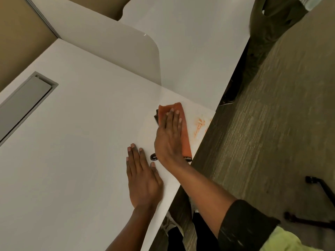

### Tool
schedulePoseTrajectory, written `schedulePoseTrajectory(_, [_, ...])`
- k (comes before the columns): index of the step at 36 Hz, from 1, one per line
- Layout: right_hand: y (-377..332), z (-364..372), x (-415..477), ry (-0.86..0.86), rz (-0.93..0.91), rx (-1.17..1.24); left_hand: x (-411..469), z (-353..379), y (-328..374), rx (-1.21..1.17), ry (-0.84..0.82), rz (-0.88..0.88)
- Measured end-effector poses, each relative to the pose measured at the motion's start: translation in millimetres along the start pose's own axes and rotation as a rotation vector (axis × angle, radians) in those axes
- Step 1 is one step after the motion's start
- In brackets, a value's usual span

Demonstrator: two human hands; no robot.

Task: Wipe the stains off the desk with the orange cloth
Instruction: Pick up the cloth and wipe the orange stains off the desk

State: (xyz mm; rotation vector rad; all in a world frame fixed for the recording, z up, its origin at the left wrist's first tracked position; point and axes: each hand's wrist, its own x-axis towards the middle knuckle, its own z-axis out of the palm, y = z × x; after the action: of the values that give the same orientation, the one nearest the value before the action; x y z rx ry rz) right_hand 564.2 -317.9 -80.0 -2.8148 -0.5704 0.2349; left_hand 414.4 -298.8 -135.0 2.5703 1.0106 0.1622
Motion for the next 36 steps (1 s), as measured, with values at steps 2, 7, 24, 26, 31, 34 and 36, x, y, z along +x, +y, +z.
schedulePoseTrajectory(2, [3, -4, 9, -0.015, -0.016, -0.021, 0, 0, 0, -0.004, -0.002, 0.010])
schedulePoseTrajectory(7, [20, -26, 67, -0.007, 0.055, -0.030, -2, -2, -1, -0.018, -0.014, 0.028])
schedulePoseTrajectory(24, [55, -19, -11, -0.038, -0.089, 0.015, -2, -9, 4, -0.023, -0.030, 0.035])
schedulePoseTrajectory(26, [48, -22, 9, -0.020, -0.065, 0.001, -3, -10, 5, -0.021, -0.032, 0.033])
schedulePoseTrajectory(31, [49, -13, -9, -0.033, -0.284, 0.074, -3, -11, 5, -0.035, -0.029, 0.032])
schedulePoseTrajectory(34, [73, -10, -43, -0.075, -0.480, 0.098, -3, -10, 4, -0.040, -0.027, 0.025])
schedulePoseTrajectory(36, [89, -10, -60, -0.092, -0.535, 0.083, -3, -9, 5, -0.035, -0.022, 0.025])
